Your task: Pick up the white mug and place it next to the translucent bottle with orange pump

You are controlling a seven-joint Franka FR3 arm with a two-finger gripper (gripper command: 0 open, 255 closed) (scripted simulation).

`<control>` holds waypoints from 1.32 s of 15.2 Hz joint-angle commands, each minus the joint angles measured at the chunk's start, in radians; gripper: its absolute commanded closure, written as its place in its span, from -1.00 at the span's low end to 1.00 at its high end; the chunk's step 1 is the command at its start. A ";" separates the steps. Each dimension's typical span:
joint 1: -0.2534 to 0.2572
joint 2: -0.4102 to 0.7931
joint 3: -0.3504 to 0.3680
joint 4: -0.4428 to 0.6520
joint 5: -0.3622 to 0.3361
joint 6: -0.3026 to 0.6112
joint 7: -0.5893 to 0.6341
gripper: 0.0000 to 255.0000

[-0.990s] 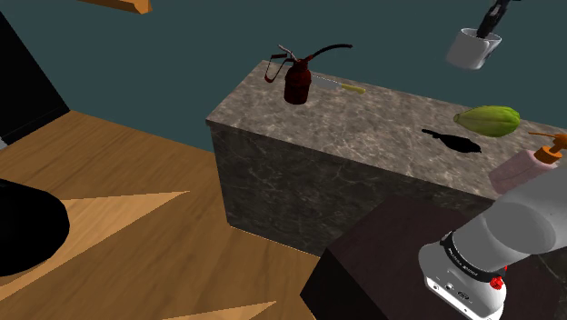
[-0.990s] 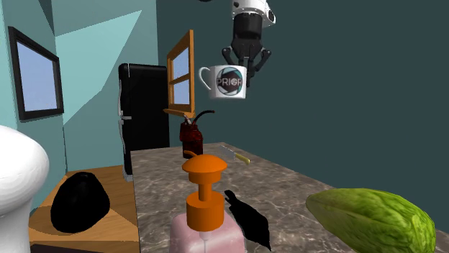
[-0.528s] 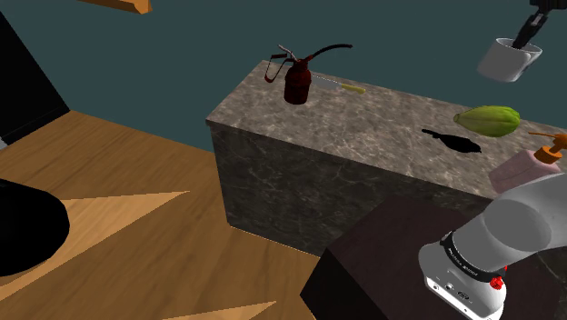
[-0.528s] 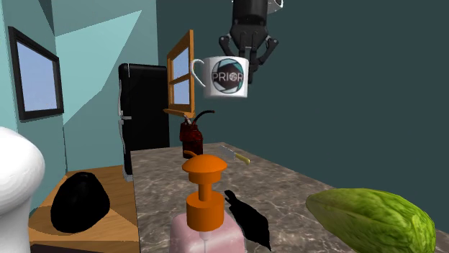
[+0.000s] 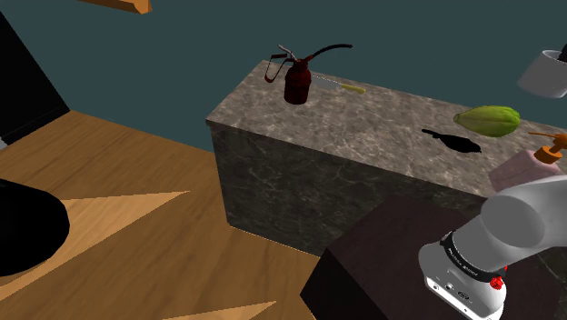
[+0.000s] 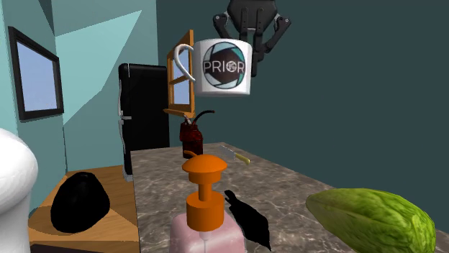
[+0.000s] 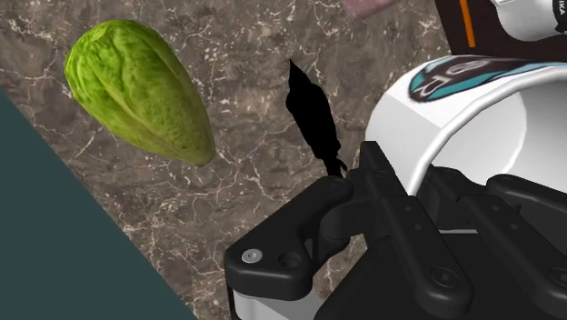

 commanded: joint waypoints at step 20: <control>-0.181 -0.260 -0.254 0.019 -0.307 -0.120 -0.437 1.00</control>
